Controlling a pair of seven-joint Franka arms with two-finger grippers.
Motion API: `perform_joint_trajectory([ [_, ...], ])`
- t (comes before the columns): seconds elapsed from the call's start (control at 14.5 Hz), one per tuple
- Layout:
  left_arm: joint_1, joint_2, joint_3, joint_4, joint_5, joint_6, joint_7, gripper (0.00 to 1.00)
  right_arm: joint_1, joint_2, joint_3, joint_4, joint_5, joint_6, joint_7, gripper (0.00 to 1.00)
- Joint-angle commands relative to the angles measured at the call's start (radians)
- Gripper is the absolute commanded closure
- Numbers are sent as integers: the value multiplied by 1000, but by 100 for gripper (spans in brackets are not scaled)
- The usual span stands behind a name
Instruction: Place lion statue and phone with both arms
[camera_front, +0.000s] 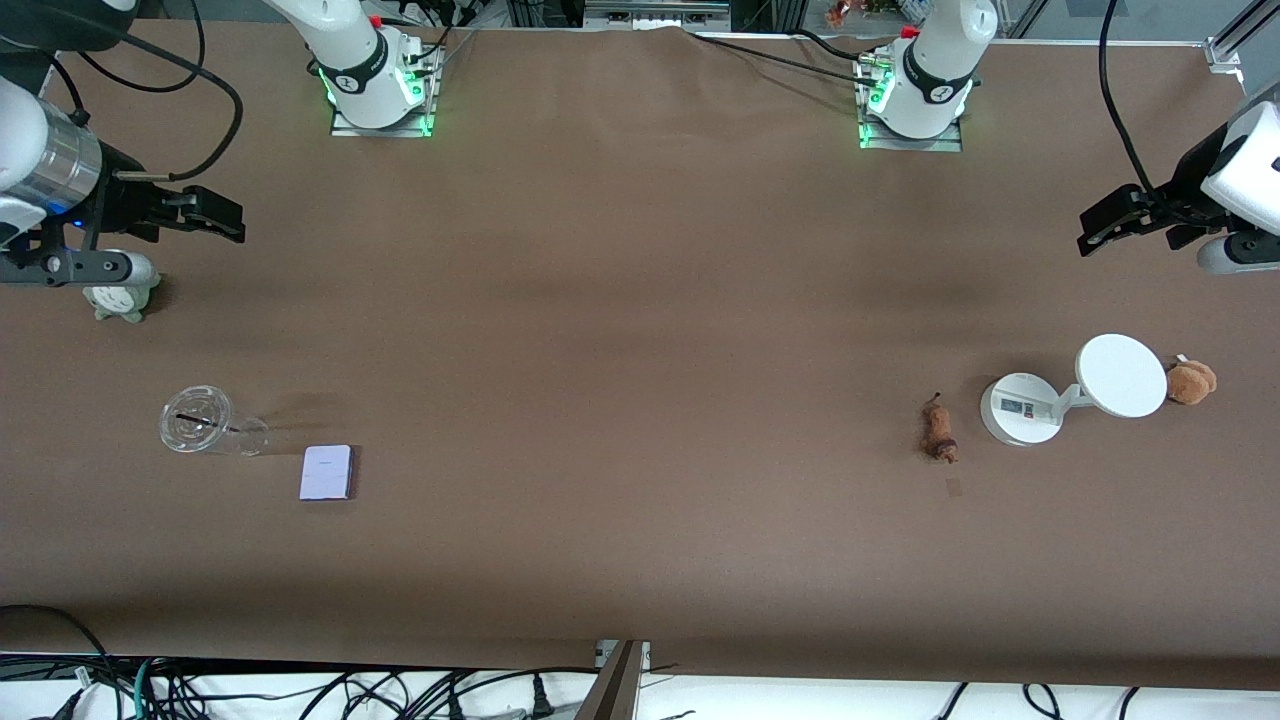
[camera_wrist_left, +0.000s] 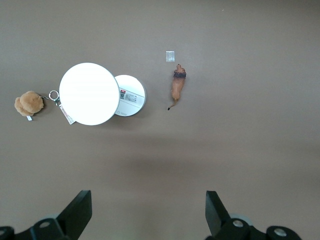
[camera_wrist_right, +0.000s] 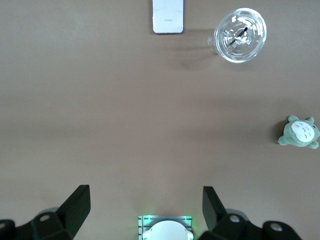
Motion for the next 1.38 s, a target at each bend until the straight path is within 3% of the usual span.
perform_joint_trajectory([
  [0.0,-3,13,1,28,-1,-14,-9,0,0,-4,9,-9,-17,-31,3,1],
  [0.41,-5,11,-3,29,-2,-16,-9,0,-8,-29,13,-46,-17,-66,0,0],
  [0.76,-8,11,-3,29,-2,-16,-9,0,-156,-178,69,-239,-12,65,-129,0],
  [1.03,-8,13,-3,29,-2,-16,-9,0,-173,-181,68,-219,-12,182,-132,0],
  [1.31,-8,13,-3,29,-2,-16,-9,0,-178,-162,68,-159,-6,185,-137,0],
])
